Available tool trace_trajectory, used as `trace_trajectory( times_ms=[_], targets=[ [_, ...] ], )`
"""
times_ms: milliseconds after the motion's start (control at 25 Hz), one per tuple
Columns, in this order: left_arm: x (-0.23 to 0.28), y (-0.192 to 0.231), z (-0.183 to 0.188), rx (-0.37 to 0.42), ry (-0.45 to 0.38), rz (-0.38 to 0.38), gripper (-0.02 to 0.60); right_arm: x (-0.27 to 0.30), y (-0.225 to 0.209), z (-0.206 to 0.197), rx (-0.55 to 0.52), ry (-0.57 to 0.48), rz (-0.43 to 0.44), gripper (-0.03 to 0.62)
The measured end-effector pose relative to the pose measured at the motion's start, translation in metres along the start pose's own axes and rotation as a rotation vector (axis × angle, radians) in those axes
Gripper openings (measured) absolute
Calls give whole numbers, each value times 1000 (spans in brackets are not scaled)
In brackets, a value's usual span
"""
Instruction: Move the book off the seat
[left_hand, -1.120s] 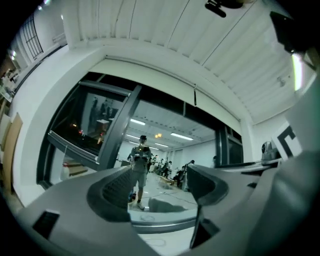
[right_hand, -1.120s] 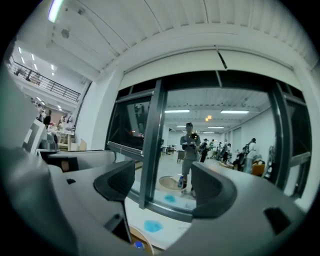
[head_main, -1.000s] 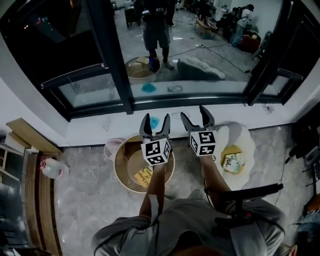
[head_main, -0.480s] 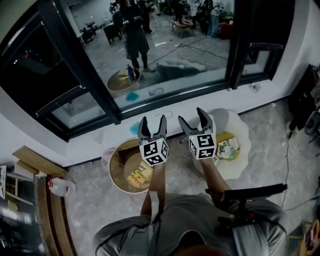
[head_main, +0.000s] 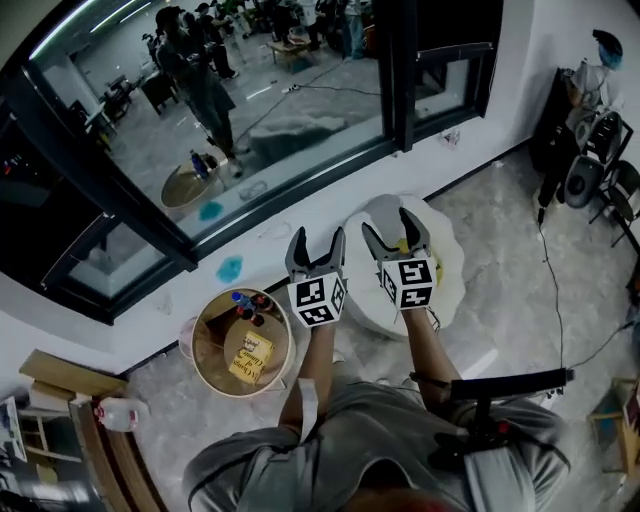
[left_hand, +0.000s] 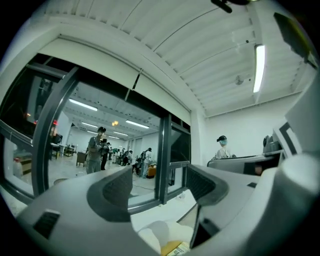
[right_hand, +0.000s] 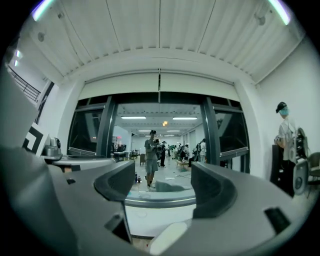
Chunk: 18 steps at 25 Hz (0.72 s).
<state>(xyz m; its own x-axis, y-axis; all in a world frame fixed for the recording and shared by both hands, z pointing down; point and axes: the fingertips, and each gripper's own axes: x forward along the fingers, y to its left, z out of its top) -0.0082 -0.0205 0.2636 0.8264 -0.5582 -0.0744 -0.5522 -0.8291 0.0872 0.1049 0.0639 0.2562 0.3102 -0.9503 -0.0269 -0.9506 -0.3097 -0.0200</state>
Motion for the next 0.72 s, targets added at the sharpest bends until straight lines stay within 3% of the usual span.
trace_trajectory(
  times_ms=[400,720],
  targets=[
    [81,-103,-45,-39,55,-211,334,-33,-111,-29,-6,48,-181,357],
    [180,-178,-64,-89,54,-349,334,-6,-216,-28,-39,79,-278,357]
  ],
)
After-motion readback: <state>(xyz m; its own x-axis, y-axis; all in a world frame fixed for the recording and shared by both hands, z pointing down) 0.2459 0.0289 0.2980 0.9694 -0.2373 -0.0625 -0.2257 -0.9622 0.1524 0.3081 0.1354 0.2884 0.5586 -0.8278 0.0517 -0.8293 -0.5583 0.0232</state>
